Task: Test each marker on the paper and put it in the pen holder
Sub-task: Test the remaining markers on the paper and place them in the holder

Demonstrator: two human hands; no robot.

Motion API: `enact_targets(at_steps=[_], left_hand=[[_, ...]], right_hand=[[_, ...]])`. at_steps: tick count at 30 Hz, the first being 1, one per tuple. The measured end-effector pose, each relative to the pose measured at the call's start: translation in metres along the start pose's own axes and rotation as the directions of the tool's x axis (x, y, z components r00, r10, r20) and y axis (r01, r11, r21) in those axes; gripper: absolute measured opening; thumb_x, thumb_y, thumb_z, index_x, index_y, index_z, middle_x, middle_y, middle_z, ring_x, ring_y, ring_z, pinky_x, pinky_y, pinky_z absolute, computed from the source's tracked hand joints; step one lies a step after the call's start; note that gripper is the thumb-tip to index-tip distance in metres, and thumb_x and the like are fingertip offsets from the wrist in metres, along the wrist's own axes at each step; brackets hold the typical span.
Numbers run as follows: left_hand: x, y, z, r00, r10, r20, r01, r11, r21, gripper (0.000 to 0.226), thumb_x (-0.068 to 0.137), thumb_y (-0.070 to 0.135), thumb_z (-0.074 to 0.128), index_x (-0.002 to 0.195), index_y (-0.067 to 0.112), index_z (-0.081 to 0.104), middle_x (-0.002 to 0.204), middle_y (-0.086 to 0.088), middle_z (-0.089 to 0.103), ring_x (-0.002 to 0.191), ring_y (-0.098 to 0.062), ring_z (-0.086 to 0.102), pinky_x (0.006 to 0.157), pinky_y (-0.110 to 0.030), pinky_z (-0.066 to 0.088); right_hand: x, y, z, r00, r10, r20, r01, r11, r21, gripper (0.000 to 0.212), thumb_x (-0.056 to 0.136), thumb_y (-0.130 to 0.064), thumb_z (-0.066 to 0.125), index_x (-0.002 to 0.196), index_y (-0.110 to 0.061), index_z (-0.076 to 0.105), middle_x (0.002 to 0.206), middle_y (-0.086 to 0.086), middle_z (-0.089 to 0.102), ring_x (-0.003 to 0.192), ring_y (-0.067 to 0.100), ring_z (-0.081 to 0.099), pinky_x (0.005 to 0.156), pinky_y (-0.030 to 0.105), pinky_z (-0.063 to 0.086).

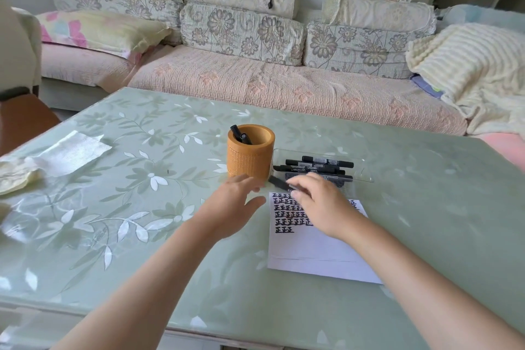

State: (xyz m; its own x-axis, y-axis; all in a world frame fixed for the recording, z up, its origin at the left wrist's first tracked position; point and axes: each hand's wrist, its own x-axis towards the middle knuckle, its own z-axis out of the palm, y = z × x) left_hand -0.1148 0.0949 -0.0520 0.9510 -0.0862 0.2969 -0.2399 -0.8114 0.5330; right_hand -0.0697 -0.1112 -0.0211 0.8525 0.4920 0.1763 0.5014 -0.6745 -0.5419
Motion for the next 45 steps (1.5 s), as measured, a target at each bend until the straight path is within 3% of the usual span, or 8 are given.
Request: enact_targets(at_steps=[10, 17, 20, 26, 34, 37, 42, 45], left_hand=[[-0.008, -0.004, 0.024, 0.985, -0.026, 0.173, -0.014, 0.974, 0.225, 0.04, 0.1, 0.045, 0.037, 0.139, 0.042, 0.043, 0.142, 0.003, 0.036, 0.136, -0.02, 0.022, 0.107, -0.04, 0.027], [-0.005, -0.006, 0.024, 0.983, -0.034, 0.181, -0.011, 0.97, 0.242, 0.036, 0.1, 0.041, 0.038, 0.135, 0.041, 0.048, 0.144, 0.004, 0.035, 0.135, -0.019, 0.023, 0.107, -0.039, 0.026], [-0.005, -0.004, 0.025, 0.985, -0.035, 0.171, -0.01, 0.967, 0.255, 0.036, 0.1, 0.043, 0.038, 0.134, 0.039, 0.047, 0.143, 0.003, 0.036, 0.135, -0.019, 0.024, 0.107, -0.038, 0.027], [-0.004, -0.003, 0.028, 0.988, -0.049, 0.147, 0.01, 0.966, 0.259, 0.035, 0.099, 0.045, 0.039, 0.132, 0.036, 0.048, 0.14, 0.004, 0.038, 0.132, -0.019, 0.027, 0.105, -0.036, 0.027], [0.001, 0.003, 0.029, 0.989, -0.076, 0.123, 0.039, 0.96, 0.278, 0.034, 0.098, 0.046, 0.039, 0.128, 0.035, 0.051, 0.135, 0.005, 0.041, 0.128, -0.019, 0.03, 0.103, -0.037, 0.029], [0.001, 0.003, 0.031, 0.991, -0.069, 0.116, 0.033, 0.958, 0.285, 0.035, 0.098, 0.047, 0.039, 0.128, 0.035, 0.051, 0.133, 0.005, 0.042, 0.127, -0.019, 0.031, 0.101, -0.037, 0.03], [0.001, 0.002, 0.031, 0.99, -0.068, 0.125, 0.027, 0.954, 0.298, 0.036, 0.098, 0.048, 0.039, 0.129, 0.034, 0.049, 0.135, 0.005, 0.04, 0.127, -0.019, 0.031, 0.102, -0.037, 0.031], [0.001, 0.002, 0.031, 0.99, -0.062, 0.127, 0.021, 0.953, 0.302, 0.036, 0.098, 0.048, 0.039, 0.13, 0.035, 0.049, 0.136, 0.005, 0.04, 0.128, -0.019, 0.031, 0.102, -0.037, 0.031]], right_hand=[[0.088, -0.057, -0.036, 0.907, -0.045, -0.418, 0.091, 0.992, 0.089, 0.003, 0.091, -0.021, 0.064, 0.091, -0.019, 0.066, 0.074, -0.014, 0.061, 0.07, 0.004, 0.057, 0.066, 0.018, 0.043], [0.121, -0.066, -0.008, 0.961, 0.006, -0.278, 0.004, 0.999, 0.036, 0.014, 0.088, -0.025, 0.066, 0.1, -0.018, 0.07, 0.096, -0.002, 0.072, 0.092, 0.017, 0.065, 0.087, 0.033, 0.053], [0.127, -0.057, 0.001, 0.989, 0.041, -0.141, -0.07, 0.977, -0.202, 0.024, 0.091, -0.036, 0.06, 0.11, -0.024, 0.068, 0.121, 0.003, 0.061, 0.118, 0.026, 0.05, 0.1, 0.041, 0.041], [0.126, -0.04, -0.012, 1.0, 0.017, 0.027, -0.012, 0.982, -0.187, 0.026, 0.093, -0.044, 0.058, 0.111, -0.029, 0.069, 0.126, 0.001, 0.053, 0.128, 0.025, 0.034, 0.103, 0.038, 0.027], [0.118, -0.044, -0.01, 0.982, -0.186, -0.041, 0.177, 0.972, -0.155, 0.047, 0.079, -0.034, 0.054, 0.126, -0.036, 0.054, 0.115, -0.006, 0.056, 0.115, 0.019, 0.046, 0.098, 0.04, 0.036], [0.115, -0.051, 0.0, 0.951, -0.294, -0.099, 0.276, 0.947, -0.167, 0.028, 0.085, -0.041, 0.059, 0.113, -0.035, 0.063, 0.106, -0.011, 0.065, 0.104, 0.016, 0.056, 0.096, 0.039, 0.035], [0.124, -0.051, 0.005, 0.929, -0.189, -0.318, 0.121, 0.968, -0.221, 0.025, 0.093, -0.038, 0.058, 0.116, -0.028, 0.064, 0.105, -0.006, 0.071, 0.104, 0.018, 0.059, 0.094, 0.035, 0.031], [0.129, -0.051, 0.008, 0.969, -0.092, -0.23, 0.012, 0.946, -0.325, 0.029, 0.095, -0.044, 0.052, 0.116, -0.029, 0.066, 0.112, -0.004, 0.069, 0.112, 0.024, 0.052, 0.093, 0.038, 0.031]])
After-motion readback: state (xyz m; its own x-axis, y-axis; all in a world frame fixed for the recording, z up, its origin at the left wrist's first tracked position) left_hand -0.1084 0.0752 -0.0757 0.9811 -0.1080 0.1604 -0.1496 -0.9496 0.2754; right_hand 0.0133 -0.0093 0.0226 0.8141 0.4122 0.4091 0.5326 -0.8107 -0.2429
